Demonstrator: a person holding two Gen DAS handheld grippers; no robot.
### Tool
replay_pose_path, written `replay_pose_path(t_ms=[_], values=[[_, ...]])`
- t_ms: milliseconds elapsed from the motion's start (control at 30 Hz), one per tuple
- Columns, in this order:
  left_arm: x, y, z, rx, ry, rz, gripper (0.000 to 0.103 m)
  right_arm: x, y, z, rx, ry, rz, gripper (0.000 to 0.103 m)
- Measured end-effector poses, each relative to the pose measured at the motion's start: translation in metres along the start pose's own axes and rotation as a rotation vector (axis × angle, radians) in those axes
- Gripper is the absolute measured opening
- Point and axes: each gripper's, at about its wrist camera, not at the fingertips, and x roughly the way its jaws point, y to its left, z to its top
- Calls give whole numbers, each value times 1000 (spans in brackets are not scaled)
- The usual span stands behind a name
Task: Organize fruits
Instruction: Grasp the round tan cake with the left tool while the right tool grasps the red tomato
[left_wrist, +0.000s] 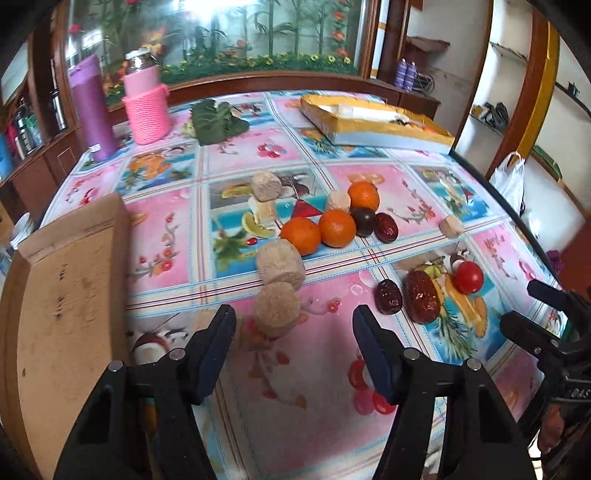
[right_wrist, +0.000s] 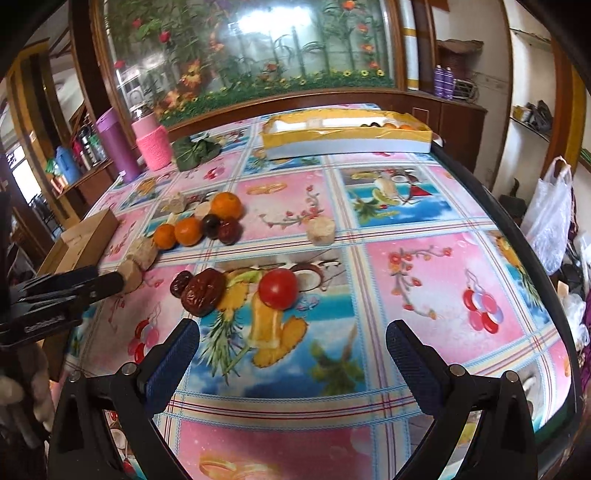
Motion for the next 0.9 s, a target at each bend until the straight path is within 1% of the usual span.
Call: replay_pose_path(t_ms=[33,167,233,267,300,333,367,467,500,533,600,667,700,800,900], values=[[2,-3,2,23,-8,1,65,2,2,1,-11,2,1,102],[12,-11,8,82,14,16,64,10,5,4,-27,17,15,102],[15,-13,7,108,21,30,54,15,2,9,-21,26,26,101],[14,-12,6,113,22,33,51,17,1,13,-16,32,29,101],[14,-9,5,107,26,19,44,21,0,16,-13,37,31,100],[15,-5,5,93,40,-8,35,23,0,19,-11,42,33,100],[17,1,4,69,59,-33,33,27,0,22,-9,51,32,100],[25,14,3,11,91,-36,32,37,-3,27,-1,74,36,98],[25,15,4,2,88,-42,32,39,-3,28,2,77,37,98],[25,15,4,1,92,-43,32,40,-4,29,4,78,35,98],[25,9,3,24,89,-20,32,39,-6,30,8,66,39,98],[26,2,1,50,81,13,29,37,-8,32,9,52,36,98],[26,-1,1,58,78,20,29,34,-11,33,9,38,23,98],[24,-3,-2,50,68,8,29,26,-29,42,36,-7,-30,98],[24,-4,-3,51,63,18,29,30,-49,55,70,4,-63,98]])
